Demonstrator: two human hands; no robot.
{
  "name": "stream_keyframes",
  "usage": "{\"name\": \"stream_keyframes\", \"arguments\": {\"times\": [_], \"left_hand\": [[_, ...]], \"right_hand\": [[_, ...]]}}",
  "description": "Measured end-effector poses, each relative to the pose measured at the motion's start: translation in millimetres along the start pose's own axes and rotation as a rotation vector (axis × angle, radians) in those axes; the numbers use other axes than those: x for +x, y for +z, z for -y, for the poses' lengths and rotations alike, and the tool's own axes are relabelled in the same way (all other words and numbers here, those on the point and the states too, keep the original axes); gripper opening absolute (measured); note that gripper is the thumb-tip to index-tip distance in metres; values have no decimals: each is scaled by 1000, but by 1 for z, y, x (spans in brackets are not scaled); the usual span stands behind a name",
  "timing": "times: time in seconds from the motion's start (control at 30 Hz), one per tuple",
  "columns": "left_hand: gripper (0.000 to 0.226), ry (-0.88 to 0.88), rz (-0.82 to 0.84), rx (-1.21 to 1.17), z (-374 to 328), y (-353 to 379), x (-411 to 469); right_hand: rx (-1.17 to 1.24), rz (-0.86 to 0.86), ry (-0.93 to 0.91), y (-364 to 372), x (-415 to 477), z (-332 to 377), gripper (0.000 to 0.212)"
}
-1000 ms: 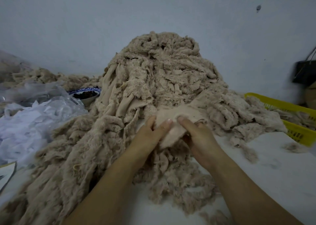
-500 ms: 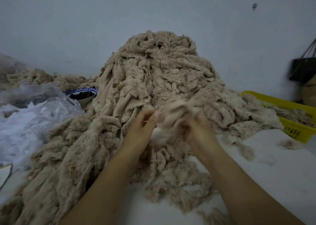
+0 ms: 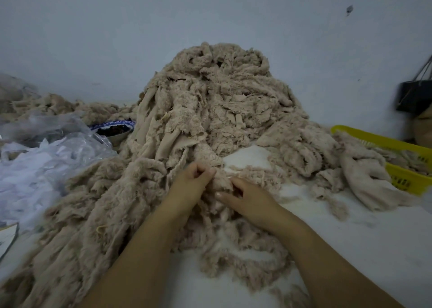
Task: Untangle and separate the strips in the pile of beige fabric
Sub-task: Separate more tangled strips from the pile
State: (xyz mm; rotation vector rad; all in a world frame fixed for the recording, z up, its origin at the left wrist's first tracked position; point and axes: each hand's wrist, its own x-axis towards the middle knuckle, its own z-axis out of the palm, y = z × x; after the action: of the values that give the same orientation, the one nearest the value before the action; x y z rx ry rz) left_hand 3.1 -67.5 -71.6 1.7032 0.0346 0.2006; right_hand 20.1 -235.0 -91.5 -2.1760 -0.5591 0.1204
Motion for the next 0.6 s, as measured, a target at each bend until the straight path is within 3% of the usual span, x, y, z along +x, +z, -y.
{"name": "stream_keyframes", "arguments": {"times": [0.03, 0.1, 0.2, 0.3, 0.37, 0.5, 0.6], "left_hand": [[19, -36, 30, -150, -3, 0, -1], [19, -64, 58, -323, -7, 1, -3], [25, -38, 28, -243, -6, 2, -2], [30, -18, -39, -135, -4, 0, -1], [31, -18, -124, -166, -5, -1, 1], [34, -74, -162, -343, -11, -3, -1], [40, -5, -48, -86, -10, -3, -6]], "right_hand": [[8, -31, -11, -1, 0, 2, 7], [80, -146, -1, -4, 0, 2, 21], [433, -316, 110, -12, -1, 6, 29], [917, -361, 199, -18, -1, 13, 32], [1081, -382, 207, -20, 0, 12, 38], [1075, -451, 174, -24, -2, 14, 44], [1074, -511, 204, -25, -3, 16, 52]]}}
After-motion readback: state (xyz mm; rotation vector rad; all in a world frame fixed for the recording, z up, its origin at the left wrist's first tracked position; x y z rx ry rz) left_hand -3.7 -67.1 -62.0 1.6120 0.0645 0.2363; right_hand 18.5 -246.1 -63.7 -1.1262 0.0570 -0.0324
